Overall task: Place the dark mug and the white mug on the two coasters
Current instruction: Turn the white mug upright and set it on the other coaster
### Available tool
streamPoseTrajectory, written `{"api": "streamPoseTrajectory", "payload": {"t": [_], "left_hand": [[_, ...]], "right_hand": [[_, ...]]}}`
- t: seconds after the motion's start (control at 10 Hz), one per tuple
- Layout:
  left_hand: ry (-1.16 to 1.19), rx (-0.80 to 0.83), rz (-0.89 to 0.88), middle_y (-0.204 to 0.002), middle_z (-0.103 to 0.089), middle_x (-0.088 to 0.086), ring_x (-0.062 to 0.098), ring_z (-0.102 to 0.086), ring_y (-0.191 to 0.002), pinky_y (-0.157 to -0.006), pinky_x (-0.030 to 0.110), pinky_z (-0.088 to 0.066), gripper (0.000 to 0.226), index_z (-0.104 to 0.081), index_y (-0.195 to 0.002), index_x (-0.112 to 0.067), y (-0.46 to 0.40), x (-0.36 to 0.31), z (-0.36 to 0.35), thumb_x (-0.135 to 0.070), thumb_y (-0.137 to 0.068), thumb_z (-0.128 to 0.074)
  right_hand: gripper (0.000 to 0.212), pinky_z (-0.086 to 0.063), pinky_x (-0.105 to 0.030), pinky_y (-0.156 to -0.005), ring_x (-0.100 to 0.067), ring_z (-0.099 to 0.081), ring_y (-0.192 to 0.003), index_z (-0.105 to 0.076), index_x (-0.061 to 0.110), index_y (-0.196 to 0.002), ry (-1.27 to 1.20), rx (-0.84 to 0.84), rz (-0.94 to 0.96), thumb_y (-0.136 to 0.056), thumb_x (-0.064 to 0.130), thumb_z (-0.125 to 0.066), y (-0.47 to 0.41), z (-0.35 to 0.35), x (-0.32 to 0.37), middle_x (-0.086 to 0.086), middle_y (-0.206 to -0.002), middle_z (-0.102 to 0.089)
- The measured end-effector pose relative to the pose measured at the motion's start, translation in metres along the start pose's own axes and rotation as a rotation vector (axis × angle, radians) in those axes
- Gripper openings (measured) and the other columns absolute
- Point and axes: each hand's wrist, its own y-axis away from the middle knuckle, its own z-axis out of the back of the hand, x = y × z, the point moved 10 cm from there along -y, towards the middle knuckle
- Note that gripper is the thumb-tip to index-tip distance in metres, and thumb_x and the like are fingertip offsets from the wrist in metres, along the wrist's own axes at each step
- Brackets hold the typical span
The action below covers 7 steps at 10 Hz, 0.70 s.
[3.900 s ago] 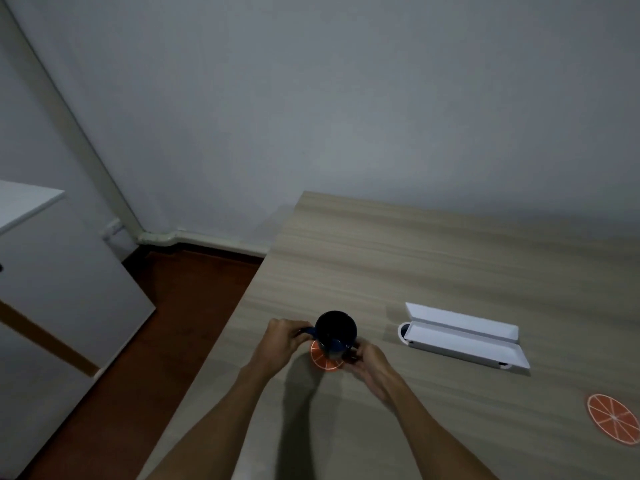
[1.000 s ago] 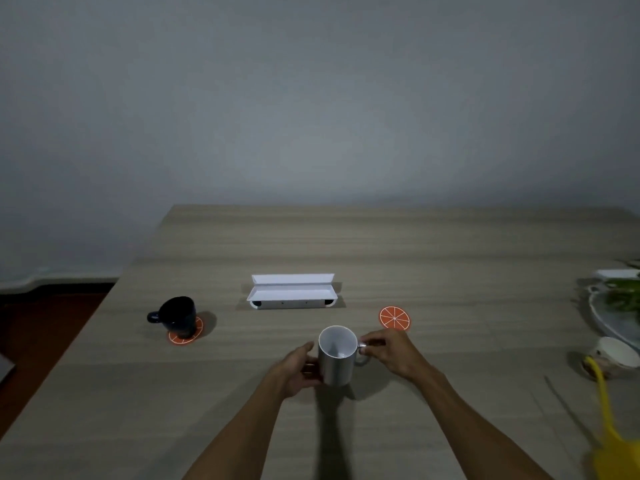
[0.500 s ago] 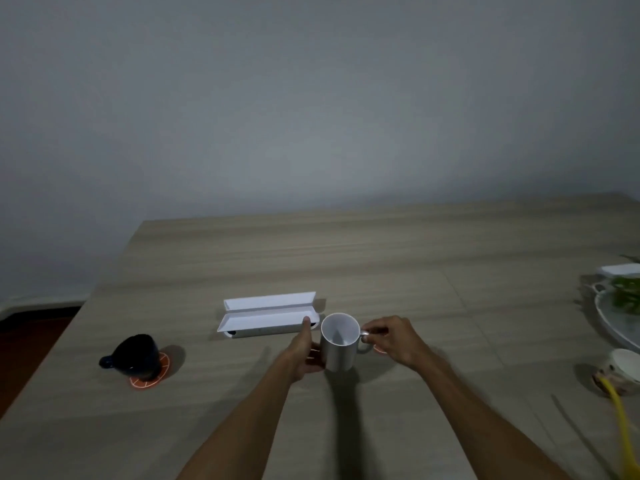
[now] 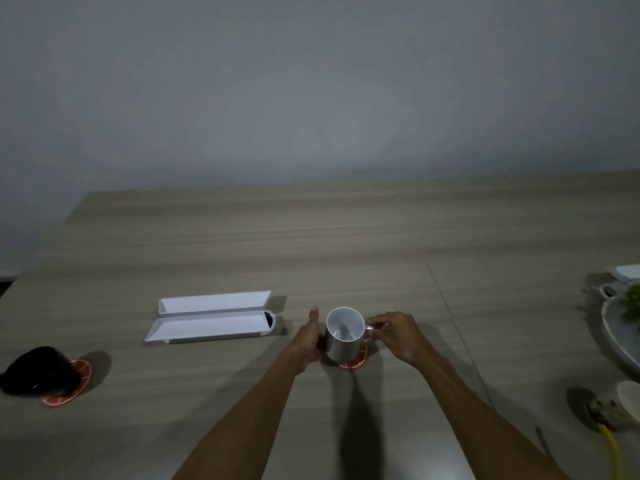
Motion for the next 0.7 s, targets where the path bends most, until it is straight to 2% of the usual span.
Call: {"api": "streamPoseTrajectory", "payload": {"t": [0.1, 0.2, 0.3, 0.4, 0.5, 0.6, 0.7], "left_hand": [[-0.021, -0.059, 0.002, -0.069, -0.058, 0.010, 0.018, -0.055, -0.062, -0.057, 0.028, -0.045, 0.076, -0.060, -0.082, -0.007, -0.006, -0.001, -0.006, -0.068, -0.096, -0.018], [-0.071, -0.106, -0.008, -0.061, -0.054, 0.009, 0.021, -0.052, -0.058, -0.065, 0.032, -0.049, 0.076, -0.054, -0.063, -0.011, -0.010, -0.007, -0.008, -0.072, -0.093, -0.018], [-0.115, -0.133, -0.059, -0.074, -0.066, 0.014, 0.028, -0.063, -0.074, -0.084, 0.040, -0.056, 0.084, -0.064, -0.075, -0.006, -0.020, -0.008, -0.004, -0.075, -0.091, -0.018], [-0.101, -0.139, -0.077, -0.081, -0.069, 0.018, 0.028, -0.064, -0.078, -0.084, 0.039, -0.055, 0.087, -0.069, -0.079, -0.002, -0.019, -0.005, -0.008, -0.071, -0.094, -0.017], [-0.075, -0.120, -0.086, -0.106, -0.072, 0.027, 0.030, -0.067, -0.087, -0.080, 0.037, -0.056, 0.090, -0.071, -0.103, 0.004, -0.013, -0.005, -0.013, -0.069, -0.096, -0.018], [-0.095, -0.074, -0.052, -0.111, -0.070, 0.021, 0.031, -0.066, -0.096, -0.077, 0.035, -0.056, 0.080, -0.067, -0.109, -0.004, 0.003, -0.004, -0.011, -0.068, -0.096, -0.020], [-0.141, 0.000, -0.084, -0.100, -0.065, 0.011, 0.026, -0.061, -0.095, -0.081, 0.034, -0.051, 0.064, -0.064, -0.104, -0.009, 0.024, -0.007, -0.003, -0.060, -0.100, -0.025]], "right_hand": [[0.023, -0.054, -0.028, -0.078, -0.010, -0.066, -0.077, -0.077, 0.026, -0.096, 0.005, 0.009, -0.010, -0.074, 0.020, -0.078, -0.005, -0.006, -0.017, -0.003, -0.086, -0.073], [0.021, -0.055, -0.037, -0.081, -0.019, -0.068, -0.080, -0.077, 0.022, -0.095, 0.008, -0.019, -0.011, -0.075, 0.018, -0.077, -0.007, -0.006, -0.024, -0.007, -0.087, -0.074], [0.022, -0.056, -0.037, -0.083, -0.018, -0.069, -0.083, -0.077, 0.020, -0.098, -0.019, -0.011, -0.022, -0.077, 0.017, -0.075, -0.007, -0.006, -0.030, -0.006, -0.092, -0.077], [0.023, -0.055, -0.026, -0.084, -0.014, -0.069, -0.086, -0.077, 0.019, -0.097, -0.054, -0.014, -0.036, -0.076, 0.012, -0.076, -0.006, -0.006, -0.036, -0.003, -0.096, -0.077], [0.022, -0.044, -0.001, -0.074, -0.003, -0.066, -0.085, -0.077, 0.018, -0.096, -0.071, -0.010, -0.066, -0.076, 0.010, -0.075, -0.005, -0.006, -0.038, 0.002, -0.097, -0.077], [0.030, -0.052, -0.021, -0.086, -0.010, -0.069, -0.094, -0.073, 0.024, -0.105, -0.075, 0.038, -0.083, -0.077, 0.014, -0.072, -0.002, -0.011, -0.040, 0.002, -0.103, -0.076], [0.045, -0.050, -0.028, -0.091, -0.019, -0.062, -0.113, -0.060, 0.026, -0.124, -0.108, 0.000, -0.100, -0.081, 0.016, -0.068, 0.002, 0.001, -0.020, -0.008, -0.123, -0.067]]}}
